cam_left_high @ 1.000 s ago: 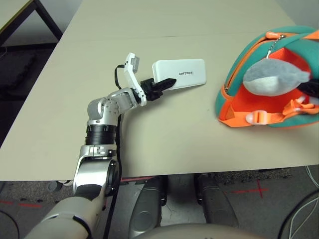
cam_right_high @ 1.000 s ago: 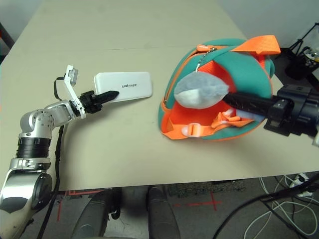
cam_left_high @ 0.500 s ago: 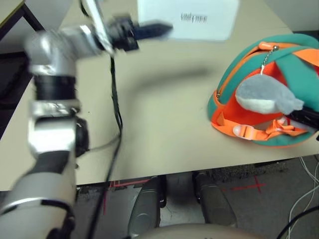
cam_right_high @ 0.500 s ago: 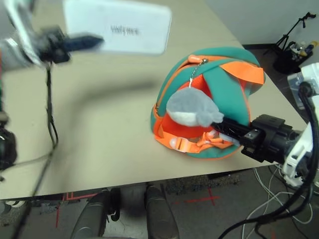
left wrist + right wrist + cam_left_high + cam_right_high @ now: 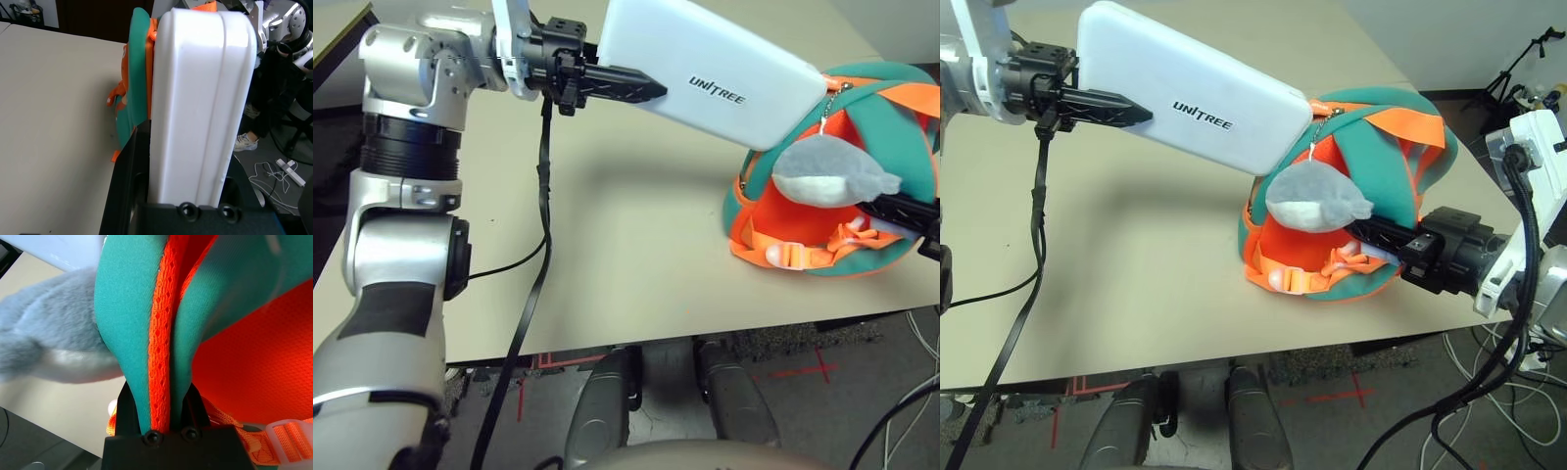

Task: Put the pencil case into the backpack and zip it.

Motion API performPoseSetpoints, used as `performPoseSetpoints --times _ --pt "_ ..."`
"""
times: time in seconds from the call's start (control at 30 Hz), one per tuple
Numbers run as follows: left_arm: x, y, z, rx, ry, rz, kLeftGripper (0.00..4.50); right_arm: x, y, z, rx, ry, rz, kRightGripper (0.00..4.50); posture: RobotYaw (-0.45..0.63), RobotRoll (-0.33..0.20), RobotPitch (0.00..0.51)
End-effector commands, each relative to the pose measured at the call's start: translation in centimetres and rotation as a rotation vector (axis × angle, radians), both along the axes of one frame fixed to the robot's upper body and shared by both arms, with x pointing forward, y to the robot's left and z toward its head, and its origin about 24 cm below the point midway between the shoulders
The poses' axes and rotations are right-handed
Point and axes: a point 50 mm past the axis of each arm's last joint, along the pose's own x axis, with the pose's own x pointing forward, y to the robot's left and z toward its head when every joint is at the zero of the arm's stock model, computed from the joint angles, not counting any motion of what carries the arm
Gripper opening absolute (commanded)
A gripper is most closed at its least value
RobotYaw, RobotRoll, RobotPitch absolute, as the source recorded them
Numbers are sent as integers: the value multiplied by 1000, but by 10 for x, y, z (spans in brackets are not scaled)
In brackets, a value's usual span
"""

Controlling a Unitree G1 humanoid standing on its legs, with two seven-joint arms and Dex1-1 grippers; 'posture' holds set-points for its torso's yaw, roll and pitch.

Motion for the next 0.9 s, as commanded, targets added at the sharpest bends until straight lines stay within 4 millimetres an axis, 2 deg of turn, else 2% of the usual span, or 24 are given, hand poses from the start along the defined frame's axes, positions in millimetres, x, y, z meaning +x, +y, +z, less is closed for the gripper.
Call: performPoseSetpoints --times 0.03,0.17,0.33,0.53,0.9 --pt "3 -12 -9 41 -2 -35 1423 1 5 2 -14 -14 14 138 -110 0 179" --pt "8 -12 -6 35 -18 -18 1423 0 5 2 -13 -13 15 138 -115 0 177" --pt "15 4 2 29 -45 56 1423 1 4 2 -13 -13 13 138 -110 0 177" --pt "20 19 1 38 -45 114 1423 1 4 2 -11 -10 13 138 -107 0 181" --pt "28 17 -11 36 -16 140 1423 -4 4 2 -7 -3 21 138 -128 0 186"
